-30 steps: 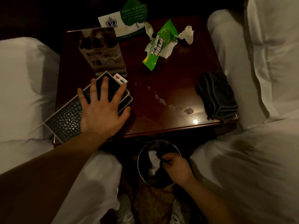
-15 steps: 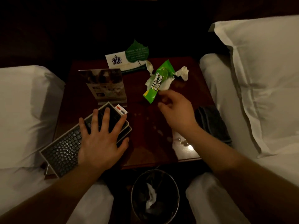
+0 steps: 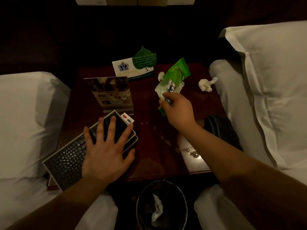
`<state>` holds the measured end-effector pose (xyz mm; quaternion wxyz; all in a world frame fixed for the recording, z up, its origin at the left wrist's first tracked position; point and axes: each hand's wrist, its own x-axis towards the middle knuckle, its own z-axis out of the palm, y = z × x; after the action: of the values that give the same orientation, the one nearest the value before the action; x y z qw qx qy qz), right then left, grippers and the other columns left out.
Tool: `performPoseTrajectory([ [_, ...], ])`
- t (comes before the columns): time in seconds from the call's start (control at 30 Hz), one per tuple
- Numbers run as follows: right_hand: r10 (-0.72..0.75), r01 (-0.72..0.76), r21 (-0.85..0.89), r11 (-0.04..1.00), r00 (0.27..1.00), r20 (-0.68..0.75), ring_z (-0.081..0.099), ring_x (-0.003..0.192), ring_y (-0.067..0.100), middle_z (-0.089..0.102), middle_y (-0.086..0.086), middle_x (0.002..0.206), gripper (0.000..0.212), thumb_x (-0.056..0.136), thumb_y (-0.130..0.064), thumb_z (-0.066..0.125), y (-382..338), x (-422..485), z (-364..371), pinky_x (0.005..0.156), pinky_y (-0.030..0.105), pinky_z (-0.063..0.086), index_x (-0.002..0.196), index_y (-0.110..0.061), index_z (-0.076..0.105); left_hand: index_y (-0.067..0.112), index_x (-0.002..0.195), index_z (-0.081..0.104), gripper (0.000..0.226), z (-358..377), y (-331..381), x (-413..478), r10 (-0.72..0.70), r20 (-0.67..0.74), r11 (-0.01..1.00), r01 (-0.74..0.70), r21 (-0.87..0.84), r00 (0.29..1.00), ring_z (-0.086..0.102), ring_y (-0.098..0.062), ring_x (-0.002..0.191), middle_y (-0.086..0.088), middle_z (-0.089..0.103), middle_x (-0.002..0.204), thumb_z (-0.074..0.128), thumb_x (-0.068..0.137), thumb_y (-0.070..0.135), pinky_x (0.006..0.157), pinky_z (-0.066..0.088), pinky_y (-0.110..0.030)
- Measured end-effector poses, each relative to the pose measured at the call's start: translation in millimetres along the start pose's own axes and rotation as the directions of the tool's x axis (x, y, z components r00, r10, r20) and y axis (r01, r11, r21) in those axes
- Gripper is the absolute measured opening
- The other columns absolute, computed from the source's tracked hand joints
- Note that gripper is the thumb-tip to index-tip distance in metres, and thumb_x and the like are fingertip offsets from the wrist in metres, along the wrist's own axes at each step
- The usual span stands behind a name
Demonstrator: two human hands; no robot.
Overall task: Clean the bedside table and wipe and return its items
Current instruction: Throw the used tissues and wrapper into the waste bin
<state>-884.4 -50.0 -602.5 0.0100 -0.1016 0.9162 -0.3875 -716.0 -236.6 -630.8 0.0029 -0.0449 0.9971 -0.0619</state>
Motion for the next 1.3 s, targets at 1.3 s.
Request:
performPoseTrajectory([
  [1.3, 0.047, 0.063, -0.207, 0.976, 0.874, 0.484, 0.064, 0.108, 0.024, 0.061, 0.004, 0.128, 0.029, 0.070, -0.011, 0.077, 162, -326, 89, 0.084, 0.017, 0.051, 0.094, -0.026, 0.075, 0.040, 0.156, 0.012, 0.078, 10, 0, 0, 0.002, -0.084, 0.999, 0.001, 0.037, 0.996, 0.016, -0.046, 0.148, -0.018, 0.023, 0.161, 0.031, 0.086, 0.069, 0.111, 0.017, -0.075],
])
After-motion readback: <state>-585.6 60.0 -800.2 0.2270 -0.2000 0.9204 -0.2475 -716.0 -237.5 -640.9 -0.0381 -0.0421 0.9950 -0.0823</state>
